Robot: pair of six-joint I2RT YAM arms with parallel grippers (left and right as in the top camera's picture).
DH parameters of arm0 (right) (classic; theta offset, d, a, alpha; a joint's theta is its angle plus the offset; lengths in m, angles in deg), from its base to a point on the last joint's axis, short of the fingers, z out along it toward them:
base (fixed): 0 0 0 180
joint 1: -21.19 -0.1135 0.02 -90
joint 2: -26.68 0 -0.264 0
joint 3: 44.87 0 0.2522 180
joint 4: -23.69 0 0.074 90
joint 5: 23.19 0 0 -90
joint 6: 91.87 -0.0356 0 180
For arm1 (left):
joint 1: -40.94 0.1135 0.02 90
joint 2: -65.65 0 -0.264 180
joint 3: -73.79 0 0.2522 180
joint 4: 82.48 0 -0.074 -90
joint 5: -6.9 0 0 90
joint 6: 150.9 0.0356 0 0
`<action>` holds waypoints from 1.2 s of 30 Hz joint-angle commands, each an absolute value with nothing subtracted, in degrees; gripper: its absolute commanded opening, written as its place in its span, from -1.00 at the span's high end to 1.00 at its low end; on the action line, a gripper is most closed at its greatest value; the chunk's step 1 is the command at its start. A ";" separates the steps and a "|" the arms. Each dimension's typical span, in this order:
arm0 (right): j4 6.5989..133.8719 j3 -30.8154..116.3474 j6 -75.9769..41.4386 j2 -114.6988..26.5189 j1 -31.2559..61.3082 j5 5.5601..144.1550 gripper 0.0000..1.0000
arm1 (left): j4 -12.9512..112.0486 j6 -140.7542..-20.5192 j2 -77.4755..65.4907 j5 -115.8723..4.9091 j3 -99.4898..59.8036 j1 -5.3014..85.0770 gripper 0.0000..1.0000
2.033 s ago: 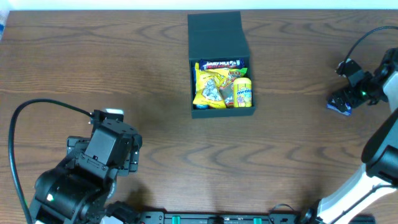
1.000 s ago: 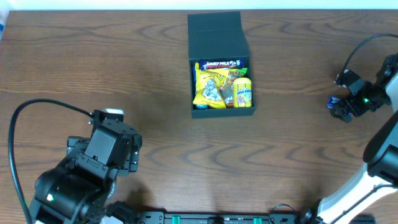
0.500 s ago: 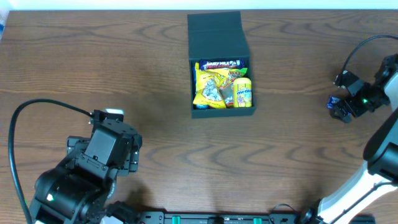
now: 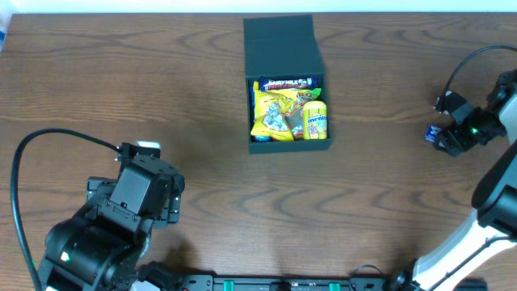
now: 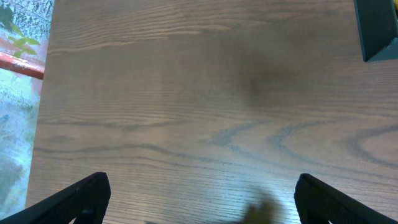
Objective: Pack container
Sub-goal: 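Lower the right gripper around the Eclipse tin and close on it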
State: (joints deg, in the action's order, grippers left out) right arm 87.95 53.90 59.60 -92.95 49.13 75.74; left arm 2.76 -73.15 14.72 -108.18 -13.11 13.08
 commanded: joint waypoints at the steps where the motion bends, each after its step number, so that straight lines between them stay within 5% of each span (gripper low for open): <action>1: 87.99 54.86 59.91 -94.52 48.92 75.59 -0.43 | 2.55 -74.20 14.78 -108.97 -13.20 13.28 -0.91; 15: 87.91 54.65 59.91 -95.92 48.85 73.69 -0.49 | 2.55 -74.20 14.78 -108.97 -13.20 13.28 -0.91; 36: 86.92 54.67 59.89 -95.92 48.85 73.69 -0.11 | 2.55 -74.20 14.78 -108.97 -13.20 13.28 -0.91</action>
